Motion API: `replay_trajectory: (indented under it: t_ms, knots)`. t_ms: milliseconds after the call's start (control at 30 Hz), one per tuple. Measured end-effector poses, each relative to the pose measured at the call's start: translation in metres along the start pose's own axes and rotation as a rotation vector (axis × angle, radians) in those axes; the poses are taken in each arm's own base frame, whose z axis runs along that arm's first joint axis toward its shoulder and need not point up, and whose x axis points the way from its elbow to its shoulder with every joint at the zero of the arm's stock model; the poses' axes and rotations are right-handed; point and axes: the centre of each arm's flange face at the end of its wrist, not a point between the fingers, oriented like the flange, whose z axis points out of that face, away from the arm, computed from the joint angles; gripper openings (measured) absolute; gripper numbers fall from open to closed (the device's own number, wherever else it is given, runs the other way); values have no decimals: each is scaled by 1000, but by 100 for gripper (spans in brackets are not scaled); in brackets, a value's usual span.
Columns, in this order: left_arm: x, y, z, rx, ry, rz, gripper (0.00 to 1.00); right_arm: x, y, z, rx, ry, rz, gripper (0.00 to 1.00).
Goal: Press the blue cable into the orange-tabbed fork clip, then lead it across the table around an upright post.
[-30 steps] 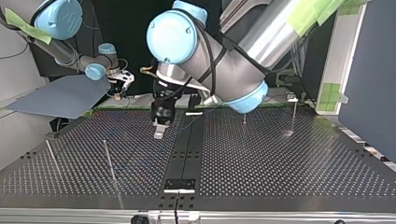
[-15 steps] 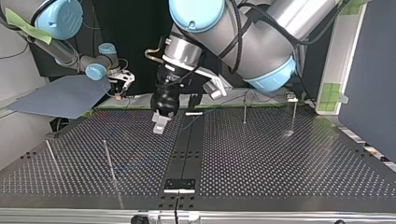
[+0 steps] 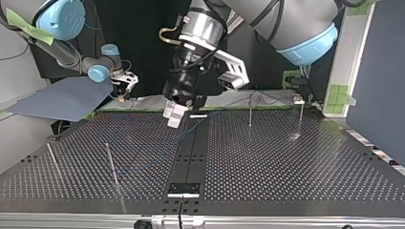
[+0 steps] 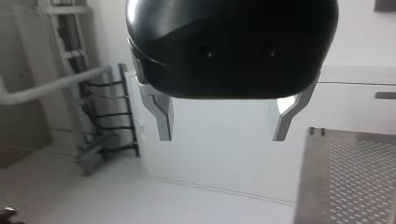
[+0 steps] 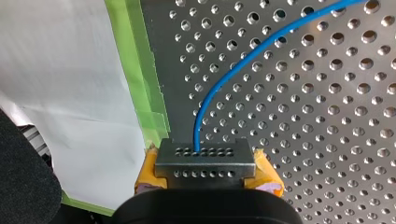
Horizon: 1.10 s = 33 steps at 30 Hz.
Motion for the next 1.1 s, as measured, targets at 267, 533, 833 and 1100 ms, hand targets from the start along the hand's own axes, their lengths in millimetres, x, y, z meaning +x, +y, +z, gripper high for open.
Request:
replay_trajectory:
  t_ms: [267,533,833,1100]
  knots:
    - [-18,4,-26,20,-81,-36,100,0,-1,0,1,0,0,0]
    - [10,14,-34,19,-80,-29,100,0,-2,0,2,0,-1,0]
    - [79,31,-33,2,-12,-4,100,0,-2,0,3,0,-2,0]
    - [107,43,-45,-3,-1,-18,100,0,-5,1,6,2,-3,0]
